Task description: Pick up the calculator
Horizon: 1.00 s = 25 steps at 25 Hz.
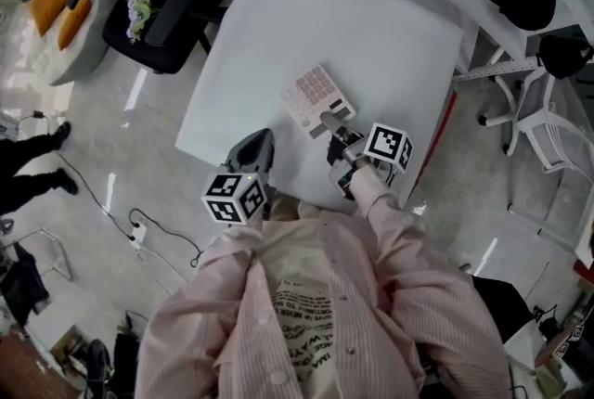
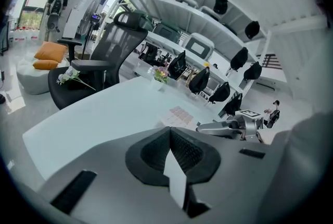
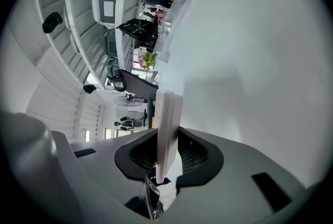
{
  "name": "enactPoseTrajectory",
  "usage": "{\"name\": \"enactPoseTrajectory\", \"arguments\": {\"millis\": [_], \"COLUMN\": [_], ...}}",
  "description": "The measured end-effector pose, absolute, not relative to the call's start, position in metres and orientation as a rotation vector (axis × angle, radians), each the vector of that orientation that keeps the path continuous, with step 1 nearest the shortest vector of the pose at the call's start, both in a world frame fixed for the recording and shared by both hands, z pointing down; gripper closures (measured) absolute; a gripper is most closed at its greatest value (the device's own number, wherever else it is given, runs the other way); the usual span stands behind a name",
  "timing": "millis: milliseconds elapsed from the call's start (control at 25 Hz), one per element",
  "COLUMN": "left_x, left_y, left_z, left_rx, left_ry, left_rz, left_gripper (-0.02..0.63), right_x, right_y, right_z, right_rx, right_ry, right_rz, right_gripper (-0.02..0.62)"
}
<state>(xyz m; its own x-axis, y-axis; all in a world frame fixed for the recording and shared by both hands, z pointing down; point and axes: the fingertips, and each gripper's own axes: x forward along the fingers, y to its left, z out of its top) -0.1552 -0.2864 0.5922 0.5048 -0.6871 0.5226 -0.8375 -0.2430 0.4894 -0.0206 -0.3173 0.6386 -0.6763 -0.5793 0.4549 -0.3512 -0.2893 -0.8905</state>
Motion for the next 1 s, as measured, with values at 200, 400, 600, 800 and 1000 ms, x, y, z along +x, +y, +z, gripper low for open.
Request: {"name": "enactPoseTrajectory", "arguments": {"millis": [200, 400, 600, 800, 1000], "left_x": [-0.154, -0.153, -0.154, -0.158, -0.160], "left_y": [-0.289, -0.299, -0.310, -0.313, -0.318], "left_z": [0.566, 0.536, 0.504, 0.480, 0.457], "left_rx": [2.071, 2.158, 2.231, 2.272, 2.327], "left_ry": [-1.236, -1.224, -1.239, -1.250, -1.269], "left_rz": [0.225, 0.187, 0.127, 0.079, 0.046], "left_gripper": [0.606, 0.606, 0.606, 0.606, 0.604], "right_x": [-0.019, -0.018, -0.016, -0.014, -0.009], "right_y": [-0.316, -0.320, -0.323, -0.319, -0.319], "right_z": [0.606, 0.573, 0.542, 0.517, 0.493], "right_rx": [-1.133, -1.091, -1.073, -1.046, -1.019], "right_ry": [1.786, 1.775, 1.785, 1.763, 1.754], "right_rz": [-2.051, -1.987, -1.935, -1.908, -1.861], "right_gripper": [0.511, 0.511, 0.511, 0.511, 0.511]}}
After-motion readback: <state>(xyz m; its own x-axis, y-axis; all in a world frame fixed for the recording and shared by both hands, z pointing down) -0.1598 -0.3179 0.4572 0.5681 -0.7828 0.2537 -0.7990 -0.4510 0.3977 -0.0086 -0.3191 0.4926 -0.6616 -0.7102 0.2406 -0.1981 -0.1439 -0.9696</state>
